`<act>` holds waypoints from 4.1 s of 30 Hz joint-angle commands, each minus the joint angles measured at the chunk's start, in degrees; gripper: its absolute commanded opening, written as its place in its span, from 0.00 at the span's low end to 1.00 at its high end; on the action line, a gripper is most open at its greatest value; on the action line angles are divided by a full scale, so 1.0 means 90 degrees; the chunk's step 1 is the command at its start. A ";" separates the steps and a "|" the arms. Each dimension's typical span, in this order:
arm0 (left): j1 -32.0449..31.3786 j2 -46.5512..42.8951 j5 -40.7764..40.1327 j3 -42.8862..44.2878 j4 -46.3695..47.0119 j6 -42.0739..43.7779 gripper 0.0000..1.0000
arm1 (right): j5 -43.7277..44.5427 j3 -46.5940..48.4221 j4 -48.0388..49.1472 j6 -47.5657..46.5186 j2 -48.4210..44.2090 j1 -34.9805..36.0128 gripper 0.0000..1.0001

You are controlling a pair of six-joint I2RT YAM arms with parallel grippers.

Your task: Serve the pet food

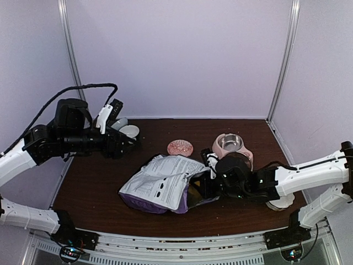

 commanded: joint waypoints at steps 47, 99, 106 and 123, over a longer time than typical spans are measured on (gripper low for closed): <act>0.1851 0.3914 0.2703 -0.0433 0.0132 0.0221 0.00 | -0.1098 0.0321 0.0997 0.0213 0.1573 0.0033 0.12; 0.1717 0.1585 0.0773 0.0267 -0.0710 0.0532 0.64 | -0.4521 -0.0038 0.3766 0.3159 0.0573 0.0021 0.12; 0.0278 0.1203 0.0784 0.1375 -0.1606 0.0568 0.66 | -0.4177 -0.0244 0.3914 0.3518 0.0200 -0.0123 0.13; -0.1590 0.2313 0.0813 0.2267 -0.2154 0.0511 0.73 | -0.3705 -0.0400 0.3384 0.3309 -0.0588 -0.0174 0.13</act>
